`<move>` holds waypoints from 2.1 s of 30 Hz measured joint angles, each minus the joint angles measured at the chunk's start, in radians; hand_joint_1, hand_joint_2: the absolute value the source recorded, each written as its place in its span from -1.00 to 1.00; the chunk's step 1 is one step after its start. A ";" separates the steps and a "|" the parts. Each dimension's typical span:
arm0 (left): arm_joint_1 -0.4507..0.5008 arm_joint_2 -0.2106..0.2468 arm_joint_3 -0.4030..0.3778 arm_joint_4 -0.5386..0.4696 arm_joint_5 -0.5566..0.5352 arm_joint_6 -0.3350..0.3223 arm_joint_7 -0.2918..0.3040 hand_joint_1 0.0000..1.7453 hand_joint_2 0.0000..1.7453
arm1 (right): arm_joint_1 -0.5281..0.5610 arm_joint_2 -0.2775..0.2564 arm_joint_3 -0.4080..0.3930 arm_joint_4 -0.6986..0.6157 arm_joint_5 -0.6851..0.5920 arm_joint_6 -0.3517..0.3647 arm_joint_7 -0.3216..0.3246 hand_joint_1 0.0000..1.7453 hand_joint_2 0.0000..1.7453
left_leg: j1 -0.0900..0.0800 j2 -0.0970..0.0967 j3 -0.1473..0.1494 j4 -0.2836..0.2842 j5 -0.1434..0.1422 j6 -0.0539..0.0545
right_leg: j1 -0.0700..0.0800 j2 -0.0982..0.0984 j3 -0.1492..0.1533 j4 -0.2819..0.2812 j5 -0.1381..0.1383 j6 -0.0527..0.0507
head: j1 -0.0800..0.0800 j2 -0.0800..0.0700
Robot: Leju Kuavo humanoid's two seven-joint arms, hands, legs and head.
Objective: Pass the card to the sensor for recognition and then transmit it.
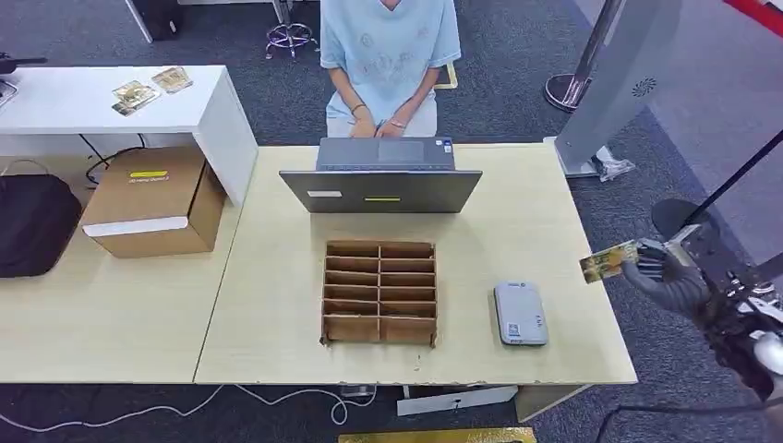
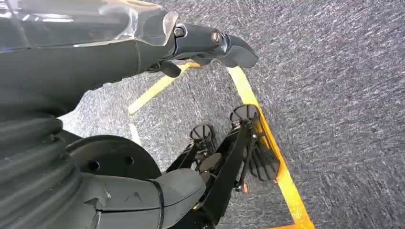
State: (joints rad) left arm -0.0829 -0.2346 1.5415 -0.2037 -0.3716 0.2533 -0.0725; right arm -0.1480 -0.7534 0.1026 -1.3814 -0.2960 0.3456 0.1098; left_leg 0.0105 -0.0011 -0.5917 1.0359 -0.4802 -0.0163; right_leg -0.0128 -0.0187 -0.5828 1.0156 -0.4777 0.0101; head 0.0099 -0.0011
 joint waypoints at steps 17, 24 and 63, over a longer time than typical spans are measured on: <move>0.009 0.000 0.000 0.000 -0.002 0.014 0.000 -1.00 1.00 | 0.049 0.035 0.120 0.031 0.067 -0.012 0.006 1.00 1.00 | 0.000 0.002 0.000 0.000 0.000 0.000 | 0.000 0.001 0.000 0.000 0.000 0.000 | 0.000 0.000; 0.009 -0.002 0.000 0.000 0.010 0.037 0.000 -1.00 1.00 | -0.084 0.061 0.225 0.181 0.089 0.001 -0.005 1.00 1.00 | 0.000 0.003 0.001 0.000 0.000 0.000 | 0.000 0.002 0.000 0.000 0.000 0.000 | 0.000 0.000; 0.004 -0.006 0.008 0.000 0.093 0.097 0.018 -1.00 1.00 | -0.583 0.218 0.613 0.605 0.166 0.072 0.029 1.00 1.00 | 0.000 0.002 0.001 0.000 0.001 0.000 | 0.000 0.002 0.001 0.001 0.001 -0.001 | 0.000 0.000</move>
State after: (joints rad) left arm -0.0789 -0.2403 1.5499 -0.2037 -0.2789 0.3502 -0.0546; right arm -0.7309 -0.5356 0.7156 -0.7763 -0.1297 0.4173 0.1385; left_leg 0.0104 0.0012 -0.5904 1.0362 -0.4790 -0.0160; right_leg -0.0128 -0.0169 -0.5820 1.0167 -0.4767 0.0091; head 0.0103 -0.0011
